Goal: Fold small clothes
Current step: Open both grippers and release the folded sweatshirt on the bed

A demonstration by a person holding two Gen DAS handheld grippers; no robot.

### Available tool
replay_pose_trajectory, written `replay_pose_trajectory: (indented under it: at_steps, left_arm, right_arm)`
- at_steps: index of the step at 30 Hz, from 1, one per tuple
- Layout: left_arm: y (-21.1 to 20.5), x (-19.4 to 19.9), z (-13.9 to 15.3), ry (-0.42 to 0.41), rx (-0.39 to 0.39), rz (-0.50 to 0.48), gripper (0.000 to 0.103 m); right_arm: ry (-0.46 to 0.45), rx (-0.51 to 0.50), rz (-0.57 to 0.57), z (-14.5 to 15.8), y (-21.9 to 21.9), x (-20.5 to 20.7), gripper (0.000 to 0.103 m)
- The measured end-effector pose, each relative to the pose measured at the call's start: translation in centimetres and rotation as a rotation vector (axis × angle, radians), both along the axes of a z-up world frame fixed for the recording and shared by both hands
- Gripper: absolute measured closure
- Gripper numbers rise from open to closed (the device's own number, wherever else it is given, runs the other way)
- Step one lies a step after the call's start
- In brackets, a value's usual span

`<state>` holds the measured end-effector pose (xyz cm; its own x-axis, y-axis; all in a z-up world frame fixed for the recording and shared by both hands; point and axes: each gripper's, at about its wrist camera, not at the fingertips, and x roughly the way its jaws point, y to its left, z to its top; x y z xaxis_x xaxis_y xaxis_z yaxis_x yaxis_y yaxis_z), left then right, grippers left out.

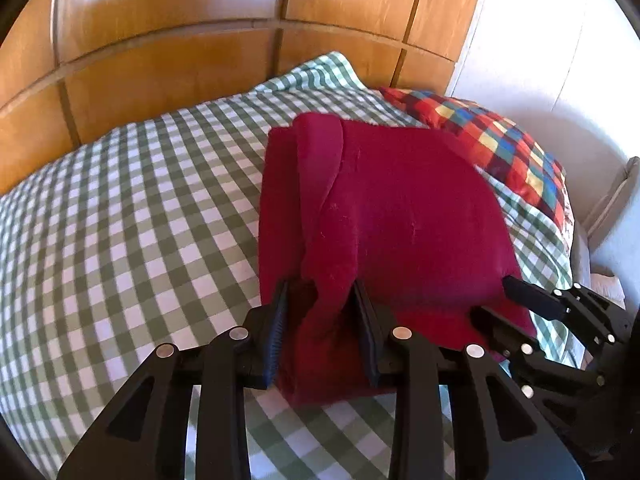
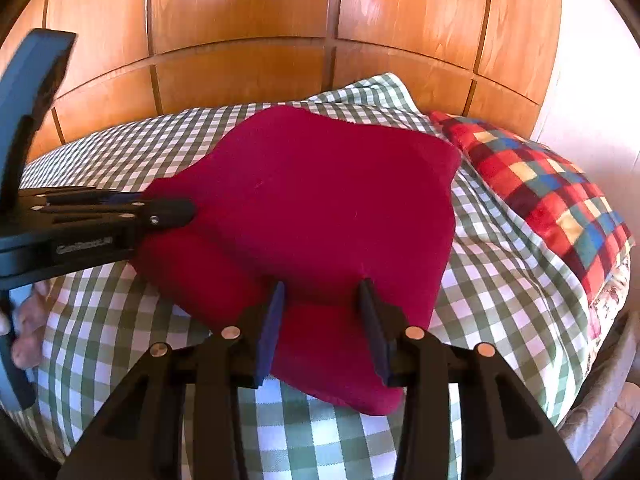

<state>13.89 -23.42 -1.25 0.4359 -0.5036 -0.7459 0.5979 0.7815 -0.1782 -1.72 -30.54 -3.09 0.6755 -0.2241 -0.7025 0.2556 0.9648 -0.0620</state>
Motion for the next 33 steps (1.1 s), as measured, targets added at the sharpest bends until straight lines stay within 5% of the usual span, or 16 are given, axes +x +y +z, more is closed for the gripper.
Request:
replay_pose_trajectory:
  at_steps: [3, 8, 11, 15, 18, 23, 27, 33]
  left_arm:
    - [0.7, -1.2, 1.3, -0.037, -0.006, 0.018, 0.072]
    - [1.3, -2.8, 2.7, -0.072, -0.019, 0.045, 0.072]
    - [1.3, -3.5, 3.1, -0.090, -0.011, 0.052, 0.072]
    - [1.5, -4.1, 3.6, -0.107, -0.011, 0.069, 0.072]
    - [1.5, -4.3, 4.0, -0.127, -0.018, 0.077, 0.056]
    - [1.2, -4.0, 3.6, -0.125, 0.001, 0.076, 0.056]
    - [0.5, -3.3, 1.9, -0.090, 0.043, 0.063, 0.056]
    - [0.5, -2.6, 0.3, -0.047, 0.052, 0.069, 0.056]
  right_arm:
    - [-0.017, 0.038, -0.008, 0.5, -0.2, -0.8, 0.061]
    - [-0.027, 0.064, -0.019, 1.1, 0.4, -1.8, 0.035]
    - [-0.021, 0.073, -0.035, 1.1, 0.4, -2.2, 0.033]
    - [-0.054, 0.062, -0.040, 2.4, 0.4, -2.9, 0.033]
    - [-0.088, 0.065, -0.048, 3.5, 0.0, -3.2, 0.034]
    - [-0.072, 0.056, -0.027, 3.5, 0.3, -2.8, 0.055]
    - [0.015, 0.059, -0.045, 0.9, 0.1, -1.8, 0.056]
    - [0.009, 0.062, -0.067, 1.2, 0.1, -2.0, 0.053]
